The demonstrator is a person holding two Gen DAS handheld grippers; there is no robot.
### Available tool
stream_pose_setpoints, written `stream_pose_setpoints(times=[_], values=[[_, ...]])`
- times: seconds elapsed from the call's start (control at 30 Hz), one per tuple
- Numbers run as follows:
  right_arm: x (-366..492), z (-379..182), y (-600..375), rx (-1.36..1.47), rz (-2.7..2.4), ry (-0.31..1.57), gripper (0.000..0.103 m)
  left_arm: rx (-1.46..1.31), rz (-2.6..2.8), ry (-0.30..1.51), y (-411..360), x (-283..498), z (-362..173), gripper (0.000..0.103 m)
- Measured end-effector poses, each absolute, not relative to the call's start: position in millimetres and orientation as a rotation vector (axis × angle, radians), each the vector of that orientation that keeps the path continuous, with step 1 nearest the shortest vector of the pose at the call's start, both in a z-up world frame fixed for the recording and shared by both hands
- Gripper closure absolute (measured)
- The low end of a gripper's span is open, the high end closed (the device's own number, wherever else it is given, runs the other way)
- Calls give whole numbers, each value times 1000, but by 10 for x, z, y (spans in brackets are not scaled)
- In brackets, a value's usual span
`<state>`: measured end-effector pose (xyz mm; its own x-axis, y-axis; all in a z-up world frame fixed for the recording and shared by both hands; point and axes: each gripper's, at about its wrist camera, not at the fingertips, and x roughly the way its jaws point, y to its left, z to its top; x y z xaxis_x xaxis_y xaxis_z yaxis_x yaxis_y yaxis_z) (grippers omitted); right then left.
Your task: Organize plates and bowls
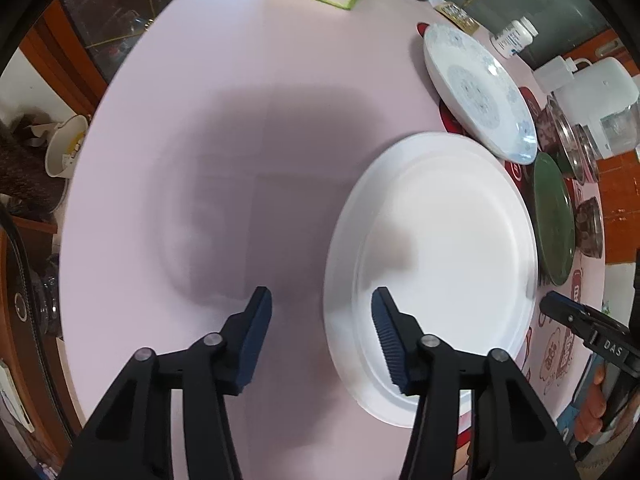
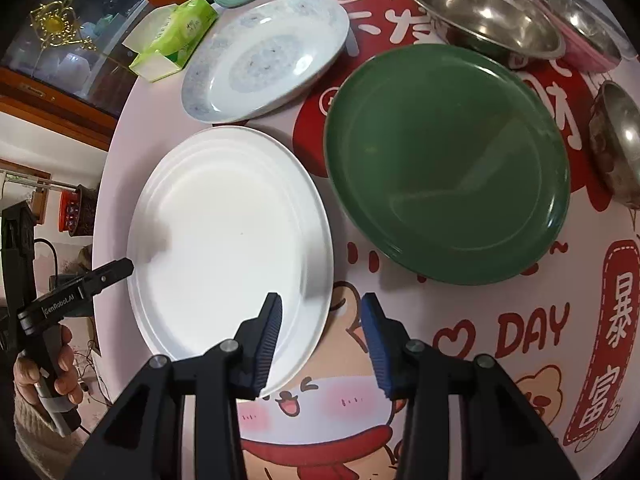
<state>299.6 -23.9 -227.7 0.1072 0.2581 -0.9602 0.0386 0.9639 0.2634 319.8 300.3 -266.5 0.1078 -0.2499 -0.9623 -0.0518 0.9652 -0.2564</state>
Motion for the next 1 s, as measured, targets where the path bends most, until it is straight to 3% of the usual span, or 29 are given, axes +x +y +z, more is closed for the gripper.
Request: stream_pose_setpoints(times=[0.3,0.4,0.5,0.7,1.0], values=[[3025,-2451,-294,299,177,1494,76,-255,-162,1487,2911,3243,-2719,60],[3036,-2474,-274,321,196,1499,86,-261,-174,1498,2889,3243,-2727,71],[3038,-2452,-234,298,191,1487,86,-246,-172,1510,2847,3231,-2739,83],[2974,-2393,-267,291,175,1491,86,-238,-161,1512,2759,3144,-2631,84],[2674,-1958,-449,273,196,1450,86,-178,-234,1453,2427,2714,-2043,85]])
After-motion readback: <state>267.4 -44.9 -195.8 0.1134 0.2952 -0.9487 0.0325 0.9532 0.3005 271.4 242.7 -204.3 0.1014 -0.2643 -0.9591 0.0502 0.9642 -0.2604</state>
